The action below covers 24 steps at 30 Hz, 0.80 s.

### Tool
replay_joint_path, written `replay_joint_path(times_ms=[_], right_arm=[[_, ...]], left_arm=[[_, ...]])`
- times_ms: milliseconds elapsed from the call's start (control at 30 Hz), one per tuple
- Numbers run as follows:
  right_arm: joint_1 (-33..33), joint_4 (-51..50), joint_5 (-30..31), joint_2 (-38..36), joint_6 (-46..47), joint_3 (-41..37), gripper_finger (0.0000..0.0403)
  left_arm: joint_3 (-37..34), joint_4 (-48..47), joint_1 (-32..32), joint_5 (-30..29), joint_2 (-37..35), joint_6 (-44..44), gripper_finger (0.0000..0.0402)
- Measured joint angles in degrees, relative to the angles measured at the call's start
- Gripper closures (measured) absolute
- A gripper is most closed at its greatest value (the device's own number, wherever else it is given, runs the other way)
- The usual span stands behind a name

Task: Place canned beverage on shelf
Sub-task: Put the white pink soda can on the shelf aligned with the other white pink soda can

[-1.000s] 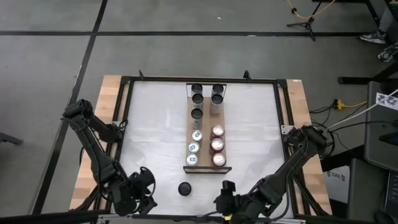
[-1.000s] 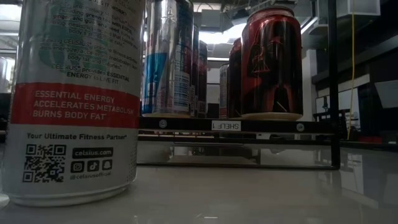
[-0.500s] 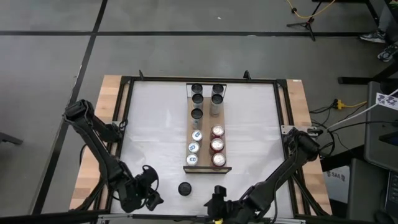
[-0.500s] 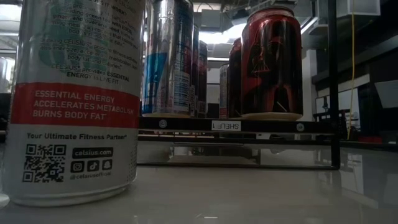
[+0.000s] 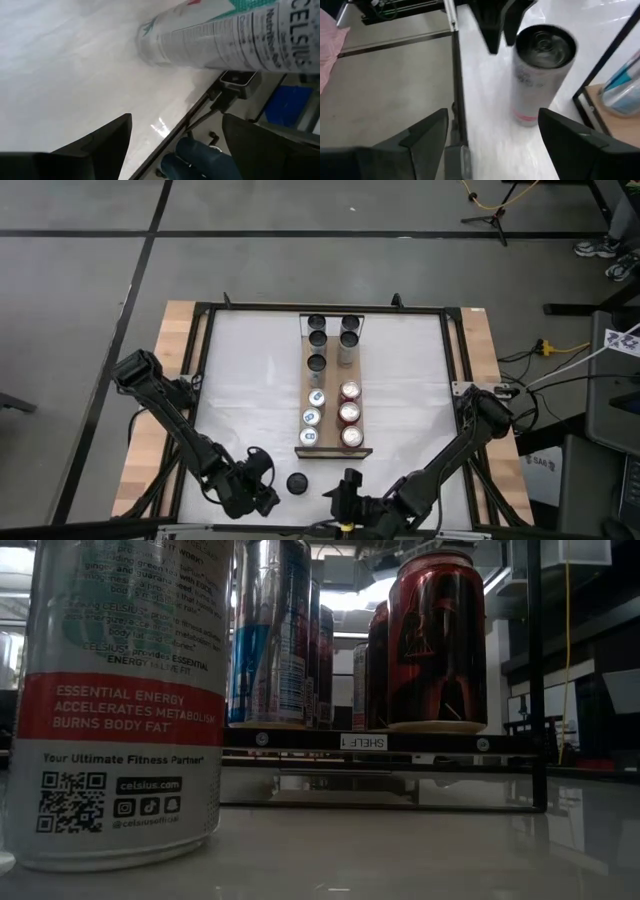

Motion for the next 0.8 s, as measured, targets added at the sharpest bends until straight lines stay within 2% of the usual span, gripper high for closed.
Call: replay_joint_path(times_ms=[433, 800], right_arm=[[-3.9, 0.0, -0.3, 0.0, -0.1, 0.0, 0.0104], [-4.9, 0.1, -0.4, 0.0, -0.2, 0.0, 0.0104]], left_arm=[[0.0, 1.2, 3.2, -1.4, 0.4, 0.1, 0.0097], [0.0, 1.1, 3.4, -1.3, 0.4, 0.1, 0.0097]])
